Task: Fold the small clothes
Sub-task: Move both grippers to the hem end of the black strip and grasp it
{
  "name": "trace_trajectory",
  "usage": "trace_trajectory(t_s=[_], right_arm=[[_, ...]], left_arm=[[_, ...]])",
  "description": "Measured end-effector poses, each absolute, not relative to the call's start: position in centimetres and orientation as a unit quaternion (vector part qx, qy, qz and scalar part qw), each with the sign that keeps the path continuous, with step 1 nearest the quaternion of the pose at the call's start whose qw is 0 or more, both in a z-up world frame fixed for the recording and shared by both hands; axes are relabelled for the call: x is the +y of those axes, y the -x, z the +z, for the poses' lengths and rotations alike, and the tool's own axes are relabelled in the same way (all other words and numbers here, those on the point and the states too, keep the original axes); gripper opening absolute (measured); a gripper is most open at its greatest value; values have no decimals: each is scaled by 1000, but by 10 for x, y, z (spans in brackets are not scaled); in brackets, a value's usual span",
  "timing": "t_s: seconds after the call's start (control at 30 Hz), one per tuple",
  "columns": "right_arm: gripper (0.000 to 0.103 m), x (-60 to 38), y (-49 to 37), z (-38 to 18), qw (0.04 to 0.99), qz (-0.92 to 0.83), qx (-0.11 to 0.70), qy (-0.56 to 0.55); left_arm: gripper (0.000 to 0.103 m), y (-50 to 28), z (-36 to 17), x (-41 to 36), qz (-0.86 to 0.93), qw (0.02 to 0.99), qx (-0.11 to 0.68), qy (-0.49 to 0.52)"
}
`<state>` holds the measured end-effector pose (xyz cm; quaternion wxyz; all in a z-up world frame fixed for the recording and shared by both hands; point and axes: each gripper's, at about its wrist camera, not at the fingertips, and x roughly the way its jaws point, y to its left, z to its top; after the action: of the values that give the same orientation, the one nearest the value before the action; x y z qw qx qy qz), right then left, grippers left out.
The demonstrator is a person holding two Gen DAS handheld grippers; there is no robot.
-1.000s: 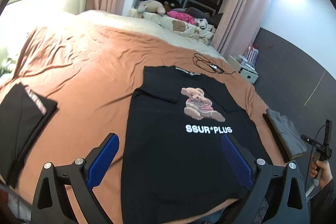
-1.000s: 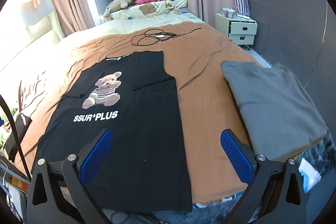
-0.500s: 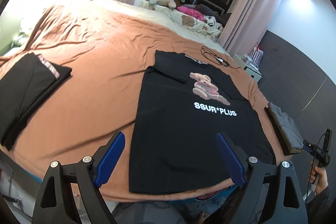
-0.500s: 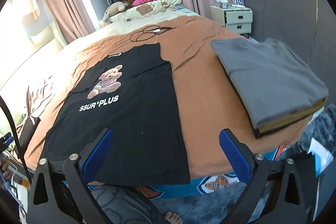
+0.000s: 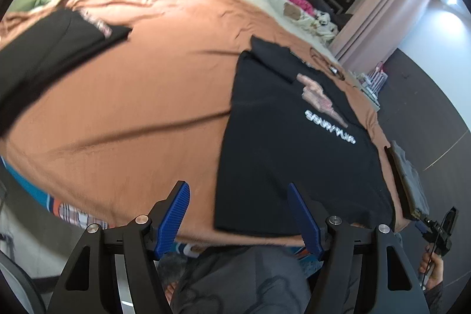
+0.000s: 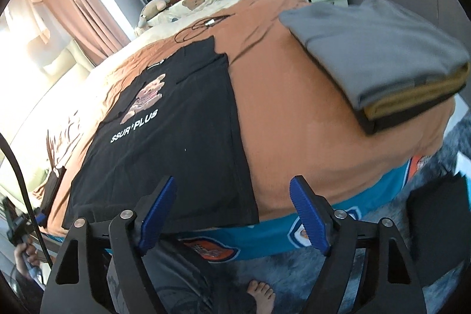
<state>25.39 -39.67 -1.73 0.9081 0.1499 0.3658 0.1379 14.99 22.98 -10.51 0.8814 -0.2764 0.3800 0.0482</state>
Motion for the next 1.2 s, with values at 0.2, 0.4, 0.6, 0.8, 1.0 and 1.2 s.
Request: trace_trajectory(t_s=[0.2,0.4,0.6,0.8,1.0,1.2], right_arm=[[75,-407,-257,-41,897,140,380,-176],[75,-416,-267,-53,889,145,389,-195],[62,-426,-277,-71,871,170,398,-233],[57,-437,-284,-87,862,179,407,-245],[35,-447,-286,-97,852,199,405,-263],[6,-444,-278,-94,860,207,394,-249]], left_arm=[[66,-150,-137,235,41,862,402,307],[66,-151,-162,232,20,847,417,327],[66,-148,-174,236,-5,836,408,367],[66,-144,-174,241,-13,827,401,394],[60,-146,-175,241,-32,818,399,413],[59,-145,-178,239,-37,812,395,428]])
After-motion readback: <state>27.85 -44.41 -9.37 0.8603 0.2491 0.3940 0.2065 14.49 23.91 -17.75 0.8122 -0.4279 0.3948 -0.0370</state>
